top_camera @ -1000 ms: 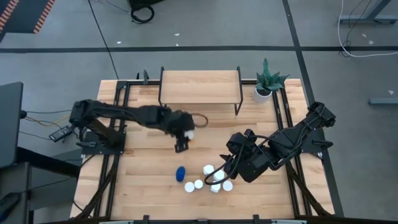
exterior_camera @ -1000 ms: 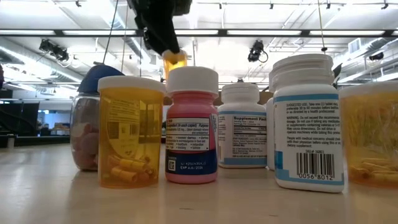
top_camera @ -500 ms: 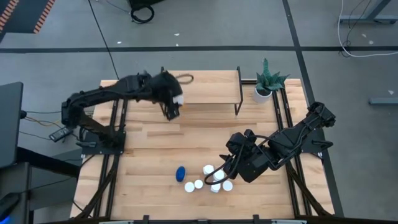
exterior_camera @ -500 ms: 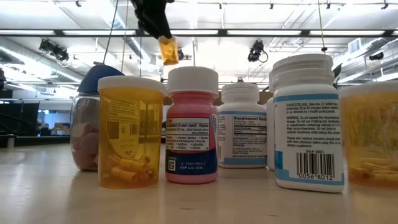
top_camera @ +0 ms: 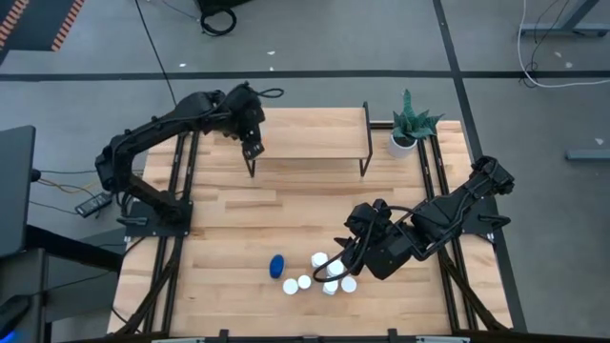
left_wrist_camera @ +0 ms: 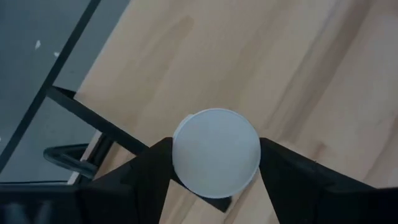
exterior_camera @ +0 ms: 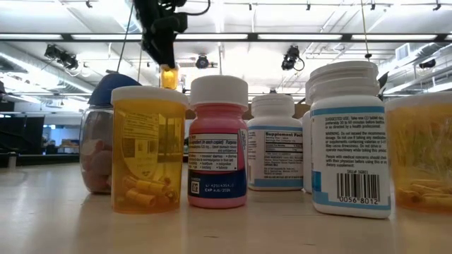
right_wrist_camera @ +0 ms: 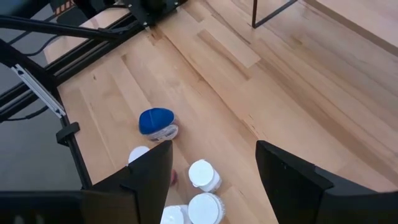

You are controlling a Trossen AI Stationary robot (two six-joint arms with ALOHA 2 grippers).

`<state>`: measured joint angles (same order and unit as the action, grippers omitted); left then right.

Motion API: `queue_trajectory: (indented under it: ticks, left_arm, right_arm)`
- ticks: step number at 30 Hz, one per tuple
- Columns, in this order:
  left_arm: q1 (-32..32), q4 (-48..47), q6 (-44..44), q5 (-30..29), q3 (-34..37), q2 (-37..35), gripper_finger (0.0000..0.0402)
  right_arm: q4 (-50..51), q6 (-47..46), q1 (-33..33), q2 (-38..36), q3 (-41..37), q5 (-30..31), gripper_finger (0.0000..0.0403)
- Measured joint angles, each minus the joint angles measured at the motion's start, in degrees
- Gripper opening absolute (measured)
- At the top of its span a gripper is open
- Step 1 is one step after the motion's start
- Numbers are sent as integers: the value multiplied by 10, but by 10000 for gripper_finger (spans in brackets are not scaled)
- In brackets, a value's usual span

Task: Pick and place medicine bottles onto shelf by color
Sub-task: Put the top orange bottle on the shelf

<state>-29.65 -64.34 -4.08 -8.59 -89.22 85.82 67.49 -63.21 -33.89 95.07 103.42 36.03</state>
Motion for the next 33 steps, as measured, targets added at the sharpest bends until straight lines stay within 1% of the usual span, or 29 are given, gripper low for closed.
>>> queue_trajectory:
  ticks: [5, 7, 14, 19, 28, 31, 33]
  left_arm:
    - [-2, 3, 2, 5, 0, 10, 233]
    - [-1, 2, 6, 16, 0, 15, 234]
    - [7, 4, 8, 19, 0, 43, 238]
    - [2, 2, 37, 17, 0, 50, 236]
    - [2, 6, 36, 16, 0, 50, 281]
    - [2, 5, 36, 15, 0, 47, 292]
    - [2, -3, 34, 9, -13, 47, 296]
  right_arm:
    - [0, -1, 0, 0, 0, 0, 239]
    - [0, -2, 0, 0, 0, 0, 239]
    - [0, -2, 0, 0, 0, 0, 239]
    - [0, -2, 0, 0, 0, 0, 239]
    - [0, 2, 0, 0, 0, 0, 239]
    - [0, 4, 0, 0, 0, 0, 239]
    - [0, 4, 0, 0, 0, 0, 239]
